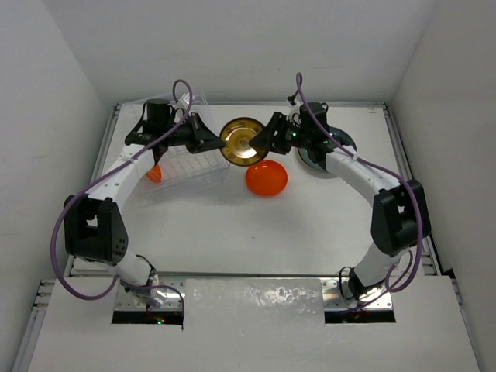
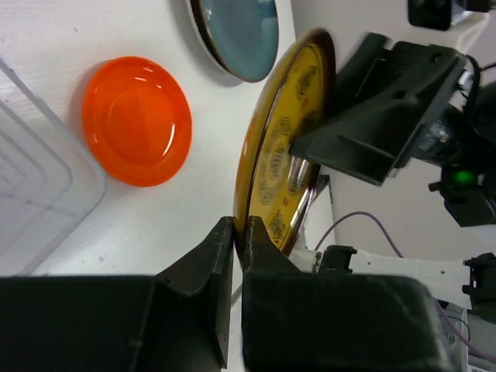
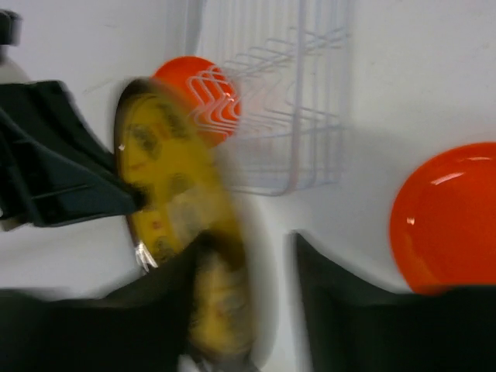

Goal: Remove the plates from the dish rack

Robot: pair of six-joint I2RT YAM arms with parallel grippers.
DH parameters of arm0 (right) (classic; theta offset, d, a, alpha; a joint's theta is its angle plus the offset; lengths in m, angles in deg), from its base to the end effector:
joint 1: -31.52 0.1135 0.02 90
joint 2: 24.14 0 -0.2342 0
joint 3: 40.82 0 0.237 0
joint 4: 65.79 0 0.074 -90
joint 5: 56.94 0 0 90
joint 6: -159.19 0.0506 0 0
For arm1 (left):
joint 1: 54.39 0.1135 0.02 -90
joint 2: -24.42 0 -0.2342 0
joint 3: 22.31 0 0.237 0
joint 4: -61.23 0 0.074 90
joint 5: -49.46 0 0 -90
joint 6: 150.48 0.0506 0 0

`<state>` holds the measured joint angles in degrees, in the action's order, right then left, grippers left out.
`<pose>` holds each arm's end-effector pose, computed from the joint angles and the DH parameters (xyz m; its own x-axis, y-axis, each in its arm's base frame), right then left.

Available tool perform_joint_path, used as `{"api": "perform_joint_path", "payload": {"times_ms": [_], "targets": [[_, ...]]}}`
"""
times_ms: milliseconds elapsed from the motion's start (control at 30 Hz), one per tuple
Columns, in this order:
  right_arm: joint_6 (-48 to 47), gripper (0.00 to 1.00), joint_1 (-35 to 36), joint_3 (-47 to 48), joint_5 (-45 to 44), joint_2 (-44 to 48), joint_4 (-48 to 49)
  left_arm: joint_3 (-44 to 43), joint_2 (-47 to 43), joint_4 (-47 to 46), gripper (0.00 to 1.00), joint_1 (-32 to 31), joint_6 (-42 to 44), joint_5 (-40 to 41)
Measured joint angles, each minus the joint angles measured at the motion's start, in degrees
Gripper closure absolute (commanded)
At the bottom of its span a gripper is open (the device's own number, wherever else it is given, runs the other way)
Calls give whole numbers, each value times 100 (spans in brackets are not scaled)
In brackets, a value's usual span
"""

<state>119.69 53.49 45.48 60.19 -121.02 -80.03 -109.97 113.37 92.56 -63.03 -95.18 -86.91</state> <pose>0.3522 0.1670 0.2525 -0.8007 0.4175 -0.4296 -0.1556 0.5477 0.8221 0.3350 -0.0879 0.2836 -0.8403 -0.2696 -0.4703 0.2773 0.5316 -0.8003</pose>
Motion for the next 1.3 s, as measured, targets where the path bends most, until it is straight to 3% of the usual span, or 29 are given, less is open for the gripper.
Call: {"api": "perform_joint_path", "payload": {"times_ms": [33,67,100,133,233,400,567,667,767,867,933,1000,1133,1300], "targets": [[2,100,2,-13,33,-2,31,33,15,-50,88,0,-31,11],[20,100,2,-37,35,4,125,37,46,-44,48,0,-2,72],[120,100,0,-55,162,37,221,37,83,42,19,2,50,229],[83,100,2,-66,39,74,271,-4,157,146,0,31,63,286],[24,100,-20,-164,-136,116,212,-555,374,1141,0,33,358,1285],[-219,100,-216,-376,-533,98,-306,-1655,409,2761,0,-2,732,4411],[-476,96,-610,-501,-732,-247,-468,-1873,201,3759,0,31,833,6929],[-509,92,-813,-573,-643,-643,-437,-1784,201,4120,0,98,837,7731],[-557,86,-929,-573,-562,-1150,-417,-1545,188,4260,0,179,876,8109],[-629,65,-922,-573,-501,-1451,-531,-1351,181,4319,1,297,942,8249],[-726,26,-879,-570,-472,-1495,-660,-1311,181,4325,1,411,1008,8275],[-988,1,-791,-450,-503,-1495,-986,-1305,170,4291,2,518,1069,8273],[-1707,1,-374,170,-1602,-1475,-2232,-1235,153,4183,6,697,1176,8205],[-2105,1,-83,197,-2959,-887,-3311,-1235,249,4004,13,726,1241,8028]]}}
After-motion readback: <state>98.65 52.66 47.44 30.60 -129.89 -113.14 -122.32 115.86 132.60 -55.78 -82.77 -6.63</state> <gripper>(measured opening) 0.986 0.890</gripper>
